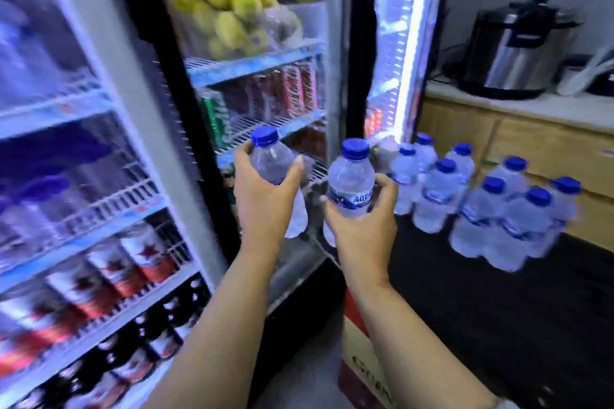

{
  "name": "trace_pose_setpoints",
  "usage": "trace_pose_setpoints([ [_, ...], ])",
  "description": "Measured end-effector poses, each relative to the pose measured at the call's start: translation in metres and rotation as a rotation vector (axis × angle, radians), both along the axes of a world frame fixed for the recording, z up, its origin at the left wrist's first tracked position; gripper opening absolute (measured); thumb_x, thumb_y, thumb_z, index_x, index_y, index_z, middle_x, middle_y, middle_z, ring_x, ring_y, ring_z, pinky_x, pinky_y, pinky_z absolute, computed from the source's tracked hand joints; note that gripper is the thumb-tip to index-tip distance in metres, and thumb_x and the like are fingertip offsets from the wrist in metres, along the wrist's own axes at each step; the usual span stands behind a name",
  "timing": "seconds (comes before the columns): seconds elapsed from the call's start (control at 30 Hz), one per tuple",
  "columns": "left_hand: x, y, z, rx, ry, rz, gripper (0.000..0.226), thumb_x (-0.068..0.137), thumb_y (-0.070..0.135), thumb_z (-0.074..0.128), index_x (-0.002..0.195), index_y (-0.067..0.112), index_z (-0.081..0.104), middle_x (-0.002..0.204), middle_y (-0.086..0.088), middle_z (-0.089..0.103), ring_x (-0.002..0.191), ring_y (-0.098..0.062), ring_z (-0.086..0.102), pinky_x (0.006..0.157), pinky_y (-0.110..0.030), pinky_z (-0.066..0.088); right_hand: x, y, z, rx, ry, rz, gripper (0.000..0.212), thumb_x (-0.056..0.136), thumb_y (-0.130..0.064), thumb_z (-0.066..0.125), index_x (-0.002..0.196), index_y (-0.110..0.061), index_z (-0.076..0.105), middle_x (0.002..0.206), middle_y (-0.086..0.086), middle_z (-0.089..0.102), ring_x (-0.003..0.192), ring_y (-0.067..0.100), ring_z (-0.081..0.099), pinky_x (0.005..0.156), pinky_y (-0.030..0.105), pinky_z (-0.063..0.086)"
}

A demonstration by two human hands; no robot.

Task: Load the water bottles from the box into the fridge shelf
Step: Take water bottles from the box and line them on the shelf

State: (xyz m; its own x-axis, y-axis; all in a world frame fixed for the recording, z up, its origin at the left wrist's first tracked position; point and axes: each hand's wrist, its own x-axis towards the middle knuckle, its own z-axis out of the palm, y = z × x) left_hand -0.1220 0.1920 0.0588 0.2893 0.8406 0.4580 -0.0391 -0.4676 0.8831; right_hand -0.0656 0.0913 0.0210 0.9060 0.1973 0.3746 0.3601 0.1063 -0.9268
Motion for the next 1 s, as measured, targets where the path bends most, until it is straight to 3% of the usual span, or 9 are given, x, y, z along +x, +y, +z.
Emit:
trace_pose_setpoints([
  [0.1, -0.051, 0.046, 0.027, 0.074, -0.033, 0.133, 0.046, 0.078, 0.023, 0.075, 0.114, 0.021, 0.046, 0.095, 0.015, 0.057, 0.078, 0.02, 0.052, 0.066, 0.002, 0.036, -0.033, 0.054, 0.018, 0.036, -0.014, 0.158, 0.056, 0.066, -0.018, 0.083, 0.106, -0.03, 0.045, 0.103, -0.006, 0.067, 0.087, 0.011, 0.065, 0.072, 0.013, 0.047],
  [0.2, -0.101, 0.084, 0.058, 0.106, -0.06, 0.274, 0.047, 0.078, 0.028, 0.075, 0.111, 0.033, 0.042, 0.094, 0.023, 0.056, 0.081, 0.013, 0.055, 0.066, -0.004, 0.039, -0.069, 0.104, 0.04, 0.087, -0.015, 0.342, 0.054, 0.068, -0.016, 0.084, 0.106, -0.028, 0.048, 0.099, -0.009, 0.068, 0.084, 0.01, 0.066, 0.07, 0.016, 0.049],
  [0.33, -0.164, 0.135, 0.1, 0.188, -0.111, 0.421, 0.051, 0.079, 0.026, 0.075, 0.119, 0.025, 0.043, 0.086, 0.018, 0.058, 0.067, 0.013, 0.056, 0.058, -0.005, 0.039, -0.118, 0.167, 0.074, 0.15, -0.054, 0.546, 0.049, 0.071, -0.018, 0.083, 0.106, -0.027, 0.049, 0.097, -0.013, 0.065, 0.083, 0.003, 0.065, 0.071, 0.02, 0.052],
  [0.4, -0.191, 0.159, 0.121, 0.222, -0.151, 0.47, 0.057, 0.079, 0.026, 0.076, 0.124, 0.022, 0.041, 0.097, 0.014, 0.058, 0.079, 0.013, 0.057, 0.069, -0.005, 0.04, -0.141, 0.195, 0.096, 0.176, -0.086, 0.608, 0.049, 0.071, -0.02, 0.083, 0.106, -0.024, 0.049, 0.097, -0.013, 0.065, 0.085, 0.001, 0.064, 0.074, 0.019, 0.051],
  [0.53, -0.226, 0.212, 0.155, 0.289, -0.182, 0.524, 0.062, 0.073, 0.044, 0.073, 0.123, 0.027, 0.039, 0.121, -0.011, 0.057, 0.108, -0.025, 0.058, 0.088, -0.03, 0.049, -0.174, 0.251, 0.141, 0.234, -0.118, 0.706, 0.051, 0.07, -0.024, 0.083, 0.109, -0.023, 0.05, 0.097, -0.016, 0.065, 0.084, -0.001, 0.063, 0.072, 0.013, 0.048],
  [0.7, -0.24, 0.259, 0.178, 0.331, -0.091, 0.588, 0.062, 0.085, 0.037, 0.068, 0.13, 0.01, 0.036, 0.127, -0.007, 0.043, 0.12, -0.023, 0.043, 0.083, -0.03, 0.037, -0.188, 0.325, 0.179, 0.253, -0.162, 0.717, 0.053, 0.069, -0.024, 0.084, 0.109, -0.014, 0.05, 0.091, -0.015, 0.06, 0.084, 0.015, 0.06, 0.074, 0.031, 0.047],
  [0.8, -0.238, 0.282, 0.177, 0.274, -0.093, 0.59, 0.063, 0.087, 0.038, 0.064, 0.134, 0.011, 0.033, 0.13, -0.003, 0.039, 0.109, -0.01, 0.038, 0.082, -0.022, 0.032, -0.189, 0.371, 0.188, 0.188, -0.159, 0.709, 0.065, 0.067, -0.03, 0.086, 0.117, -0.01, 0.05, 0.107, 0.003, 0.066, 0.097, 0.023, 0.063, 0.082, 0.04, 0.052],
  [0.87, -0.233, 0.296, 0.175, 0.269, -0.107, 0.61, 0.061, 0.087, 0.035, 0.064, 0.134, 0.008, 0.034, 0.131, -0.006, 0.041, 0.114, -0.017, 0.041, 0.083, -0.02, 0.031, -0.188, 0.394, 0.192, 0.134, -0.151, 0.728, 0.068, 0.066, -0.032, 0.086, 0.12, -0.013, 0.049, 0.109, 0.008, 0.066, 0.096, 0.027, 0.064, 0.081, 0.045, 0.053],
  [1.0, -0.221, 0.316, 0.165, 0.28, -0.107, 0.645, 0.062, 0.087, 0.036, 0.064, 0.134, 0.007, 0.035, 0.135, -0.01, 0.039, 0.124, -0.024, 0.039, 0.094, -0.03, 0.035, -0.183, 0.42, 0.187, 0.146, -0.103, 0.832, 0.054, 0.07, -0.018, 0.085, 0.115, -0.017, 0.054, 0.104, 0.003, 0.065, 0.095, 0.022, 0.063, 0.08, 0.037, 0.052],
])
